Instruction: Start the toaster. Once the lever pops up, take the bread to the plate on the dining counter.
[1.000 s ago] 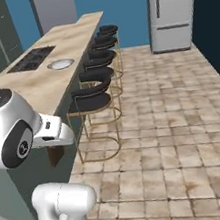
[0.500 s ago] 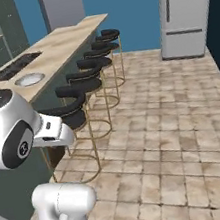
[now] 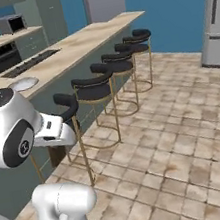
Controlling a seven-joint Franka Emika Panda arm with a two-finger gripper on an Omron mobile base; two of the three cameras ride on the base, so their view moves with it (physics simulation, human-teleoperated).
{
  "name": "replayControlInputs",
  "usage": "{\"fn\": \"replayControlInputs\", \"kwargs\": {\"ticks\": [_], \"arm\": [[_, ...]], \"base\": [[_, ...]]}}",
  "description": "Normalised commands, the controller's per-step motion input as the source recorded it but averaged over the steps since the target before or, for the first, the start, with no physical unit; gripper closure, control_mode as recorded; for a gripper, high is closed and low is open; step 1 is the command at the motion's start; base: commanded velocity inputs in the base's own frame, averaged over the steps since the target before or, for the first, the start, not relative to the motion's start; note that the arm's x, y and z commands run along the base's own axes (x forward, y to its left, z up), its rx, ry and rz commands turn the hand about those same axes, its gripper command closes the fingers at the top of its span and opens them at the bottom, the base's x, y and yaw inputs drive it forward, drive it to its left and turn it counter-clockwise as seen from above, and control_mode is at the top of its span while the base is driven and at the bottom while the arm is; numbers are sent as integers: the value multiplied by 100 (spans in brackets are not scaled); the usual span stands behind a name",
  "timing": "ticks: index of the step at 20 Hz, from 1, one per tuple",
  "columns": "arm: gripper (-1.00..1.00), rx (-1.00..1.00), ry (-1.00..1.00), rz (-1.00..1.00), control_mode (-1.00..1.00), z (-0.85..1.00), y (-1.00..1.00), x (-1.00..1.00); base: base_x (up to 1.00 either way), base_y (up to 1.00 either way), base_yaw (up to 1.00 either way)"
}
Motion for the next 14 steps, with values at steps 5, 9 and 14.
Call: {"fn": "replayControlInputs", "kwargs": {"ticks": [5, 9, 14], "arm": [[100, 0, 0, 0, 100, 0, 0, 0], [100, 0, 0, 0, 100, 0, 0, 0], [100, 0, 0, 0, 100, 0, 0, 0]], "base": [[50, -73, 61], [57, -59, 66], [61, -51, 69]]}}
